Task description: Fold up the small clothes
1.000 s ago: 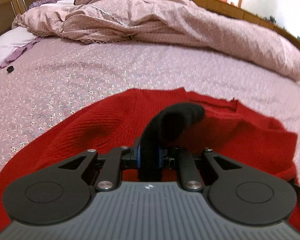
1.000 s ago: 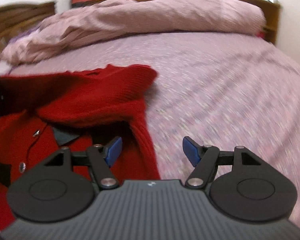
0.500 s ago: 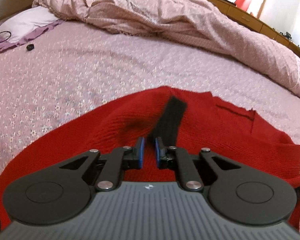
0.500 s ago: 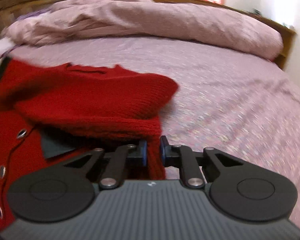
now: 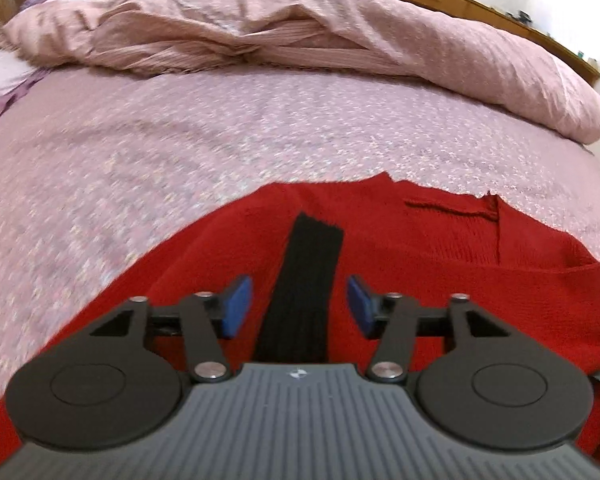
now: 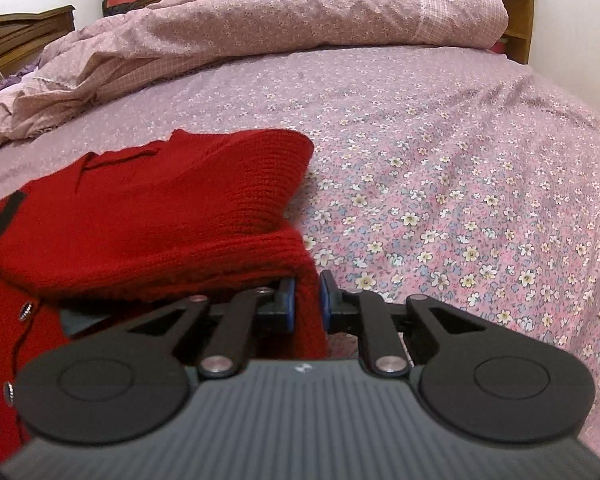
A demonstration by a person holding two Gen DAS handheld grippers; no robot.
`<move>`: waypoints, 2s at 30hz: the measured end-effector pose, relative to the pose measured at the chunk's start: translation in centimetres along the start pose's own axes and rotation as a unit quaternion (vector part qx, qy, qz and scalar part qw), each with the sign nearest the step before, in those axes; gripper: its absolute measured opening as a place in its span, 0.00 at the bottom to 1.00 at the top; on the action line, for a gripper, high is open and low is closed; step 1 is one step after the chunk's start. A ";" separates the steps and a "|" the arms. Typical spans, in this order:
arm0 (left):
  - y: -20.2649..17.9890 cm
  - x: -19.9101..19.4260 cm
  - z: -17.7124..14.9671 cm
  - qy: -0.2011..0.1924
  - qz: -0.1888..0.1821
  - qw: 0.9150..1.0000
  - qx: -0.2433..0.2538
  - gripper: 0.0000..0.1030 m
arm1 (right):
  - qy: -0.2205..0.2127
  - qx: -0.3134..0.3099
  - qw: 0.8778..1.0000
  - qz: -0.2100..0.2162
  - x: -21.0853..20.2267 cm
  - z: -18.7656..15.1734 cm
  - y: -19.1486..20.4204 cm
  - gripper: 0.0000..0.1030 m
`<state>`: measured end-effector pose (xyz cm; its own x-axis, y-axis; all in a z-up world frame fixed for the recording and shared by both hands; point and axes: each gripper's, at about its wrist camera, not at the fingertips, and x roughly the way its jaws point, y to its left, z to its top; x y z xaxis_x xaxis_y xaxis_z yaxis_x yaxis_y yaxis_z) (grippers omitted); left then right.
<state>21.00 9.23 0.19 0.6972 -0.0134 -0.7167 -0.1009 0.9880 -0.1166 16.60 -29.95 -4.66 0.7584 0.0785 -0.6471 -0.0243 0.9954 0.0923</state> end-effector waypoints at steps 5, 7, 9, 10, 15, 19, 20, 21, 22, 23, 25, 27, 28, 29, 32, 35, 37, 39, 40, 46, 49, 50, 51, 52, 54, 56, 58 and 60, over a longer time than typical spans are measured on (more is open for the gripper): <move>-0.8 3.2 1.9 0.005 -0.005 1.000 0.029 0.69 | -0.001 -0.013 1.000 -0.011 0.1 -0.1 0.6 0.16; -0.9 4.5 2.2 0.012 -0.012 0.999 0.043 0.68 | -0.002 -0.013 1.000 -0.012 0.1 -0.1 0.6 0.16; -1.3 5.5 2.2 0.018 -0.020 0.998 0.059 0.67 | -0.001 -0.011 1.000 -0.012 0.2 -0.1 0.6 0.16; -1.5 5.9 2.1 0.017 -0.018 0.997 0.068 0.64 | -0.001 -0.010 1.000 -0.011 0.2 -0.1 0.6 0.16; -2.1 5.7 2.1 0.009 -0.022 0.997 0.073 0.16 | -0.001 -0.008 1.000 -0.011 0.3 0.0 0.5 0.16; -1.9 3.4 2.4 -0.018 -0.019 0.998 0.061 0.12 | -0.004 0.001 1.000 -0.011 0.3 0.0 0.5 0.16; -1.7 2.5 2.5 -0.029 -0.019 0.998 0.048 0.12 | -0.006 0.005 1.000 -0.010 0.2 0.0 0.4 0.17; -1.3 1.5 2.6 -0.042 -0.018 0.998 0.030 0.10 | -0.008 0.011 1.000 -0.007 0.2 0.0 0.3 0.17; -0.8 0.6 2.6 -0.055 -0.014 0.998 0.010 0.10 | -0.010 0.018 1.000 -0.003 0.1 0.0 0.1 0.17; -0.3 -0.1 2.5 -0.064 -0.008 0.998 -0.006 0.10 | -0.012 0.025 1.000 0.000 0.1 0.0 0.0 0.16; 0.8 -1.2 2.0 -0.078 0.012 0.996 -0.040 0.10 | -0.020 0.036 0.999 0.005 -0.1 -0.1 -0.1 0.16; 1.8 -1.9 1.3 -0.080 0.024 0.994 -0.070 0.10 | -0.033 0.037 0.999 0.003 -0.4 -0.2 0.3 0.15; 2.3 -2.1 1.0 -0.075 0.024 0.994 -0.081 0.10 | -0.042 0.035 0.999 0.002 -0.7 -0.3 0.5 0.15; 2.6 -2.2 0.5 -0.068 0.025 0.993 -0.092 0.10 | -0.051 0.033 0.998 -0.001 -1.0 -0.3 0.7 0.15; 2.8 -2.0 -0.8 -0.047 0.033 0.994 -0.097 0.10 | -0.087 0.024 0.996 -0.014 -2.1 -0.6 1.5 0.15; 3.0 -1.1 -1.9 -0.024 0.046 0.994 -0.094 0.10 | -0.077 -0.003 0.997 -0.018 -2.3 -1.0 2.1 0.17; 2.9 -0.9 -2.2 -0.023 0.049 0.995 -0.088 0.10 | -0.024 -0.007 1.000 0.003 -1.8 -0.7 1.7 0.22; 2.8 -1.2 -2.4 -0.026 0.050 0.995 -0.082 0.10 | -0.004 -0.003 1.000 0.020 -2.4 -0.3 0.9 0.29; 2.8 -1.1 -2.2 -0.027 0.051 0.995 -0.082 0.10 | 0.001 -0.004 0.999 0.032 -2.9 -0.2 0.6 0.35; 2.7 -2.6 -2.8 -0.041 0.057 0.994 -0.086 0.10 | -0.051 -0.004 0.997 0.060 -4.6 3.5 -1.3 0.40; 2.7 -3.9 -3.2 -0.047 0.055 0.994 -0.085 0.10 | -0.048 0.010 0.996 0.073 -2.0 6.1 -1.3 0.42; 2.7 -4.3 -3.3 -0.049 0.054 0.993 -0.087 0.10 | -0.041 0.025 0.995 0.089 -1.0 6.9 -1.3 0.42; 2.8 -4.8 -3.4 -0.052 0.053 0.993 -0.089 0.10 | -0.034 0.037 0.993 0.105 0.0 7.6 -1.1 0.42; 2.8 -5.2 -3.6 -0.053 0.053 0.993 -0.091 0.10 | -0.028 0.036 0.993 0.113 1.0 8.2 -0.5 0.42; 3.0 -5.8 -4.1 -0.052 0.056 0.993 -0.092 0.10 | -0.017 0.008 0.994 0.112 2.8 8.7 1.3 0.42; 3.3 -6.2 -4.6 -0.047 0.063 0.992 -0.094 0.10 | -0.012 -0.019 0.992 0.121 4.2 8.8 3.4 0.42; 3.6 -6.4 -5.2 -0.042 0.065 0.992 -0.096 0.10 | -0.022 -0.048 0.988 0.145 4.6 8.5 5.3 0.42; 4.0 -6.5 -5.6 -0.038 0.066 0.992 -0.097 0.10 | -0.032 -0.065 0.982 0.172 4.5 8.4 6.5 0.42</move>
<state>12.14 12.38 0.55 0.7193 0.1339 -0.6817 -0.3254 0.9319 -0.1603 25.37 -23.62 -0.60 0.7303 0.4121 -0.5448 -0.3667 0.9094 0.1963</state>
